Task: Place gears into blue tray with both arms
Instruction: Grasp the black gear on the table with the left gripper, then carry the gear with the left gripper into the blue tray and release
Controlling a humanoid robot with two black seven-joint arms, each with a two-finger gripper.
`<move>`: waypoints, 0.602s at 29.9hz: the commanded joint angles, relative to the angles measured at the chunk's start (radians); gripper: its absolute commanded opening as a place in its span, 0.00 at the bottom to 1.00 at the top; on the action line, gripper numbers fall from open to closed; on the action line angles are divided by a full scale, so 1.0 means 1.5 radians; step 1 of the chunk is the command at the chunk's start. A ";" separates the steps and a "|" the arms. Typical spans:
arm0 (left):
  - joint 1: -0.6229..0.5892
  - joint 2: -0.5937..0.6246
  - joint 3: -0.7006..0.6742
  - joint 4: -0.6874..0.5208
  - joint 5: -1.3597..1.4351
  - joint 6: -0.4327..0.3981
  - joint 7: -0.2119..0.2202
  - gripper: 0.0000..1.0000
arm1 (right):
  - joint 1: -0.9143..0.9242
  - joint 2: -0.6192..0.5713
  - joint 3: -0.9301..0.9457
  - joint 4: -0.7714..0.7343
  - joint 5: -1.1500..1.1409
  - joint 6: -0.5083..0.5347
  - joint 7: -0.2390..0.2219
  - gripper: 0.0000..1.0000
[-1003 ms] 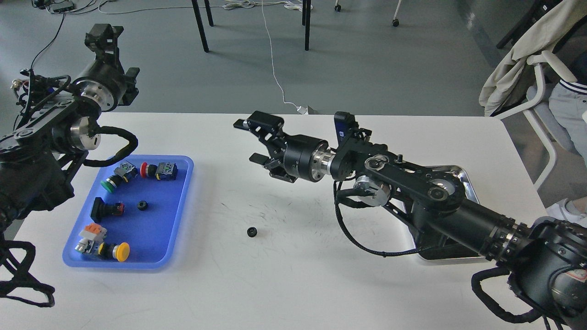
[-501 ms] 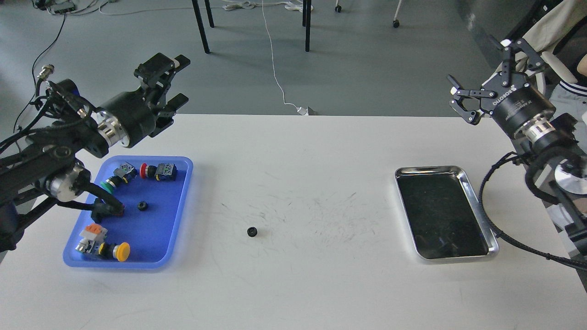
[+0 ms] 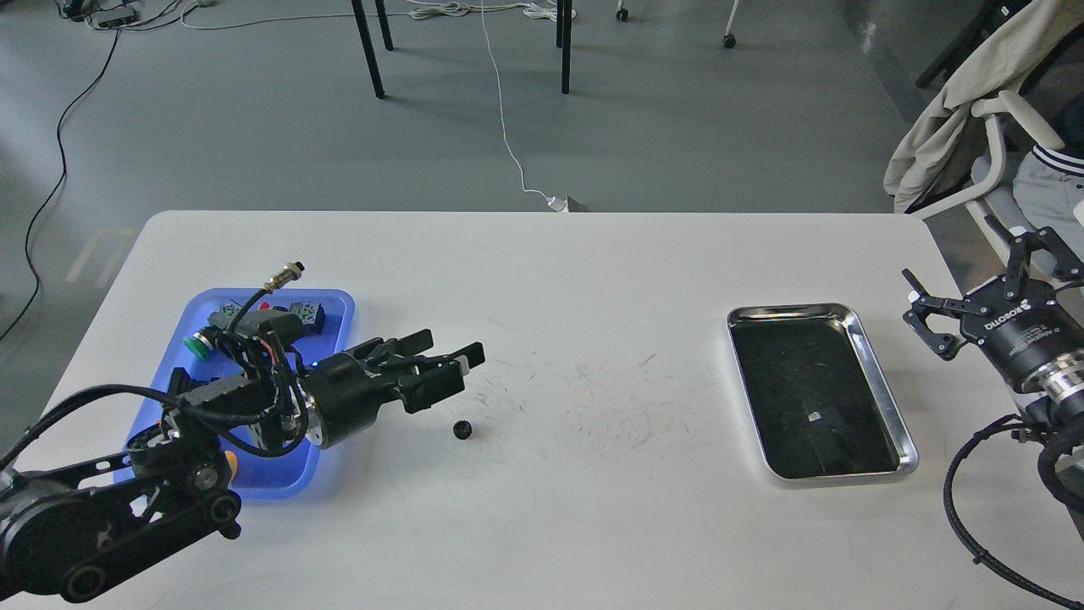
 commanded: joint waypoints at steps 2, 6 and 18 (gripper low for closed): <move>0.025 -0.028 0.001 0.056 0.133 0.043 -0.003 0.96 | 0.010 0.005 0.000 0.000 0.000 0.000 0.000 0.97; 0.039 -0.029 0.001 0.060 0.134 0.054 -0.003 0.94 | 0.012 0.005 0.000 0.000 0.000 0.000 0.001 0.97; 0.078 -0.067 0.000 0.100 0.134 0.086 -0.013 0.84 | 0.016 0.004 -0.002 0.000 -0.002 0.000 0.001 0.97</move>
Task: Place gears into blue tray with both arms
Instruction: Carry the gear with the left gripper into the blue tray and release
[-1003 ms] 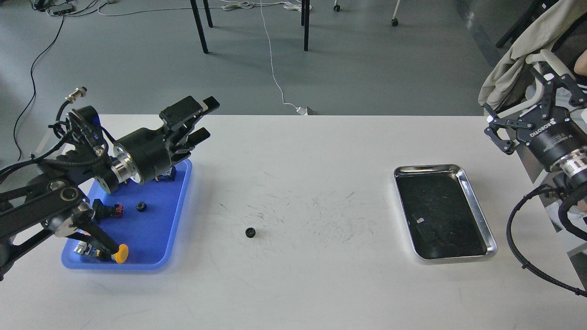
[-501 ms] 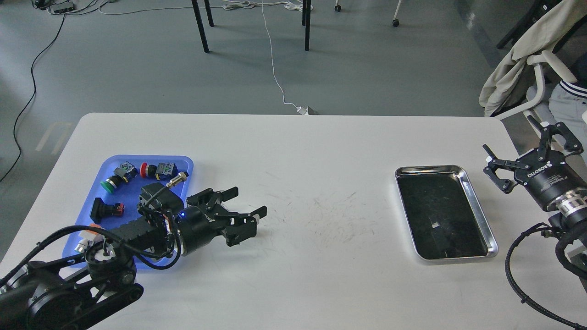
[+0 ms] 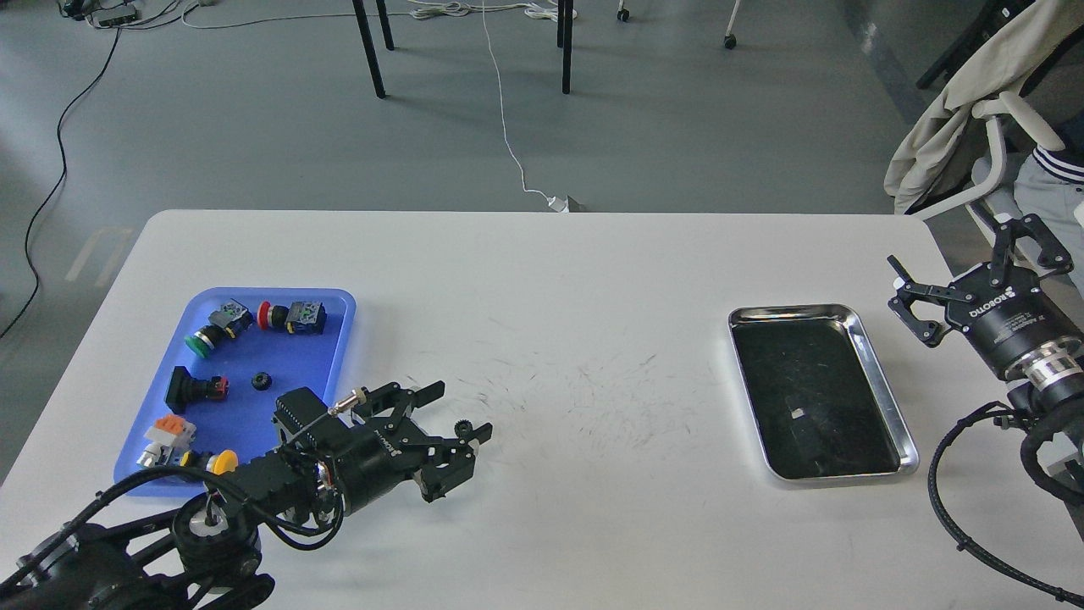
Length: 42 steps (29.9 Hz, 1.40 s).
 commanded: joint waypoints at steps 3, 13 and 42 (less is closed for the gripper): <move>0.005 -0.030 0.000 0.053 0.000 0.020 -0.014 0.80 | 0.000 -0.001 -0.001 -0.001 0.000 0.000 0.000 0.97; 0.005 -0.036 0.025 0.075 0.000 0.024 -0.016 0.38 | 0.012 -0.001 0.005 -0.005 -0.002 0.000 0.000 0.97; 0.002 0.321 -0.037 -0.076 -0.254 0.041 -0.095 0.06 | 0.034 -0.001 0.005 -0.006 -0.002 0.000 0.000 0.97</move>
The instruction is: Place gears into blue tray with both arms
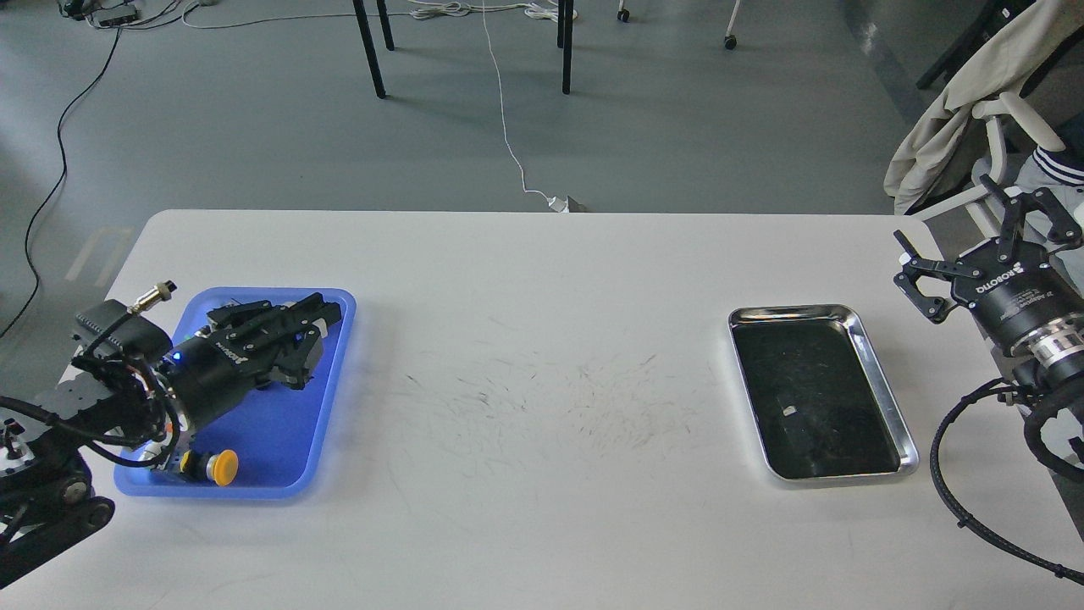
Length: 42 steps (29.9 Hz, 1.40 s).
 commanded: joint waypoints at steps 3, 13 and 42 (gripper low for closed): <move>0.083 0.020 0.007 0.026 -0.034 0.038 -0.026 0.06 | 0.000 0.002 -0.002 0.000 0.000 0.000 0.000 0.97; 0.100 -0.028 0.011 0.104 -0.042 0.041 -0.035 0.07 | 0.000 0.005 -0.004 0.000 0.000 0.000 0.000 0.97; 0.011 -0.045 -0.029 0.168 -0.164 0.048 -0.051 0.97 | 0.005 0.007 -0.007 0.005 -0.001 0.000 0.000 0.97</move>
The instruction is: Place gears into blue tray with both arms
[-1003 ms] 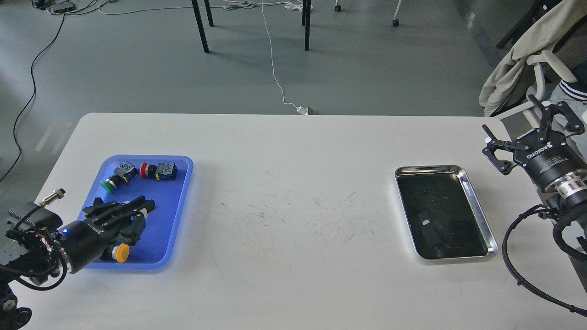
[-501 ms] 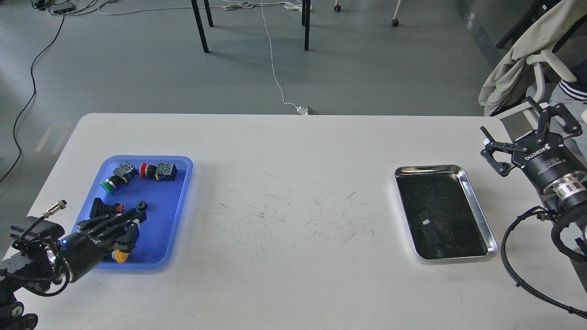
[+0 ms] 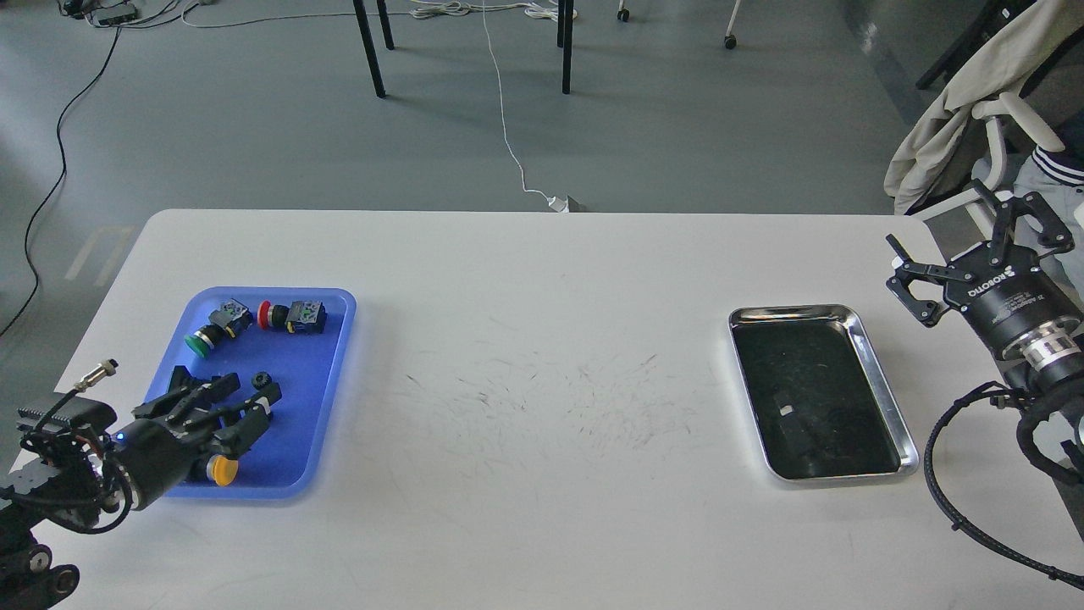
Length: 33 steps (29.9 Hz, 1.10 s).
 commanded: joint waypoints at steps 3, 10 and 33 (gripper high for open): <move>-0.122 0.012 -0.016 -0.004 -0.107 -0.008 0.001 0.98 | 0.018 -0.002 -0.007 0.016 -0.006 0.000 -0.001 0.97; -0.301 -0.072 -0.015 0.088 -0.528 -0.144 0.020 0.98 | 0.120 -0.017 -0.088 0.013 -0.008 0.000 -0.001 0.97; -0.393 -0.336 -0.088 0.445 -1.009 -0.447 0.035 0.98 | 0.118 0.030 -0.084 -0.030 0.014 -0.044 -0.015 0.99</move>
